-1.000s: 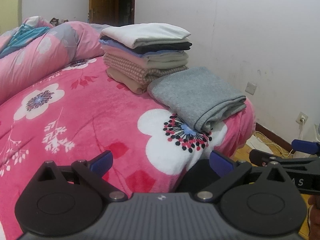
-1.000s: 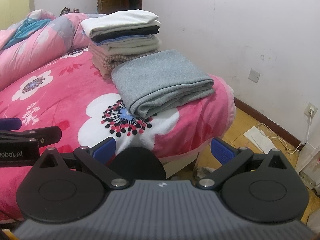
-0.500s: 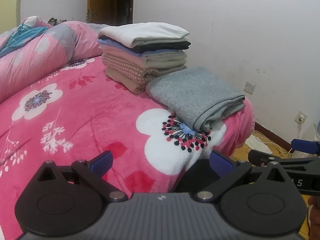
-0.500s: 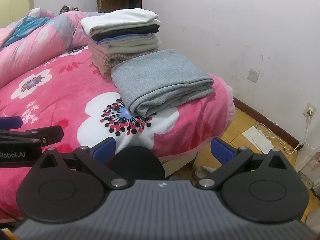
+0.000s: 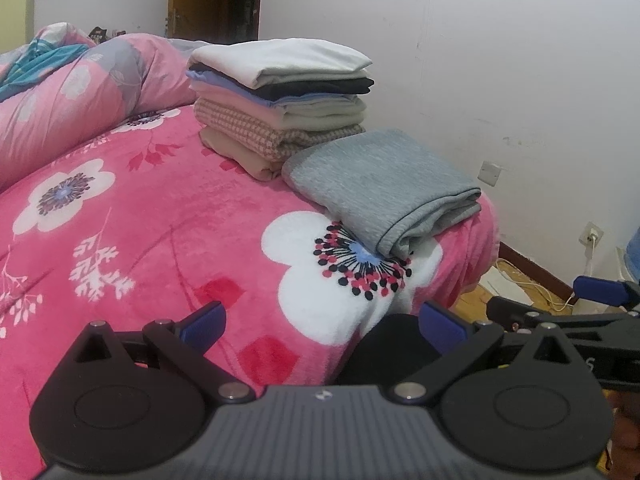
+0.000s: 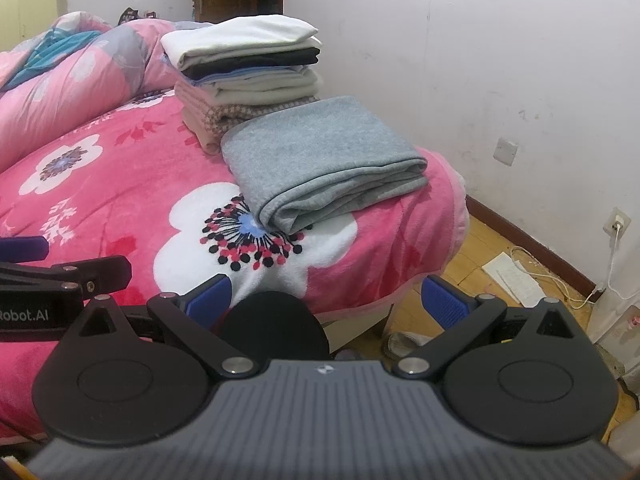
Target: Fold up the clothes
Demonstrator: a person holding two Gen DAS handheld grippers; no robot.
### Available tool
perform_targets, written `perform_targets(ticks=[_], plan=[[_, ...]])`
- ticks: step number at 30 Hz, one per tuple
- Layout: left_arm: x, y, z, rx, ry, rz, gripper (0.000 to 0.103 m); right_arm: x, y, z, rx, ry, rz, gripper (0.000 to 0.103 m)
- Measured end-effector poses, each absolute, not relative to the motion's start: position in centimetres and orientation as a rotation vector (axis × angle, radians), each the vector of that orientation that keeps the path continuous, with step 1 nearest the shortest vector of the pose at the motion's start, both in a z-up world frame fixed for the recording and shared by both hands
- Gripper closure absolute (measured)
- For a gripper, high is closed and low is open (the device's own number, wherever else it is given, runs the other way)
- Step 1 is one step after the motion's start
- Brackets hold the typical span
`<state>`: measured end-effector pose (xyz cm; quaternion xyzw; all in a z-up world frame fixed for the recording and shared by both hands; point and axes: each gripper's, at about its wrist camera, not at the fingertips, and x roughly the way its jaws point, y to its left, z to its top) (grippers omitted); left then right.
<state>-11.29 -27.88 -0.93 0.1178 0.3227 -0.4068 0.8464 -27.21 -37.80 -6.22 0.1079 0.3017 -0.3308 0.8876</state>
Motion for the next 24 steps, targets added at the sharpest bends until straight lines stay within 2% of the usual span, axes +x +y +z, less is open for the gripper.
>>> perform_targets(ticks=[24], plan=[[-11.8, -29.0, -1.8, 0.266, 0.708, -0.865, 0.0, -28.2, -39.0, -6.7, 0.252, 0.635, -0.737, 0.001]])
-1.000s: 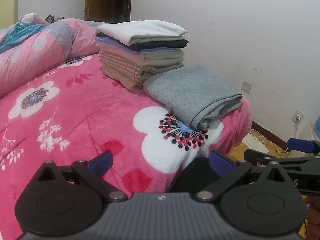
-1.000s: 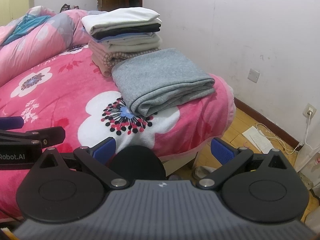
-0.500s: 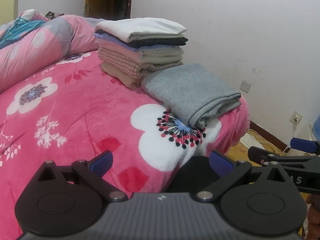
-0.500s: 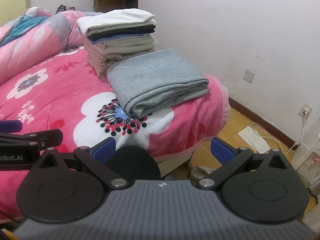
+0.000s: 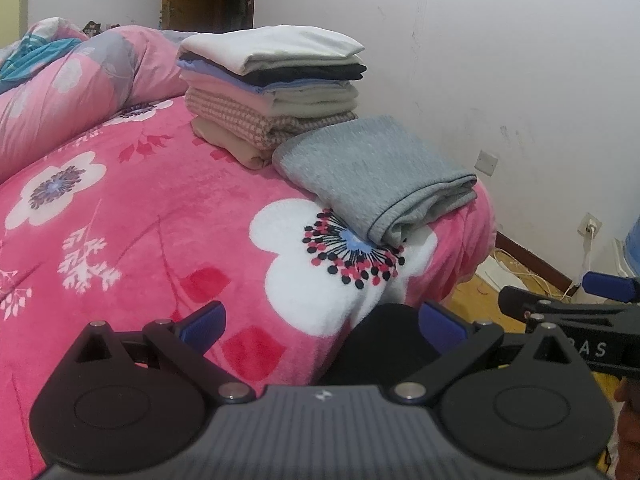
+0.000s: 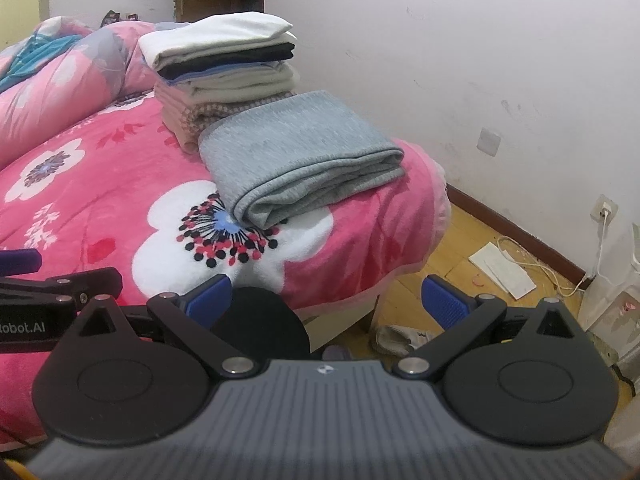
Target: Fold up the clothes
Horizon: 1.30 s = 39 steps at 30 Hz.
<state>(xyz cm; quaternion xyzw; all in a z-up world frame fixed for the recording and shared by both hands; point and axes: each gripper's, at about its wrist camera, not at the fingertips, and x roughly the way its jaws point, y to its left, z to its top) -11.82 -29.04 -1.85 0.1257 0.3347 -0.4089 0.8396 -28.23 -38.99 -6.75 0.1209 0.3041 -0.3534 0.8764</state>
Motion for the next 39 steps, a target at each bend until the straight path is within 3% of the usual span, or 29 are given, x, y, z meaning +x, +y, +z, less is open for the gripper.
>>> perform_targets(ticks=[39], plan=[[-11.44, -28.68, -1.9, 0.256, 0.719, -0.852, 0.0, -27.8, -38.56, -6.74, 0.245, 0.643, -0.736, 0.001]])
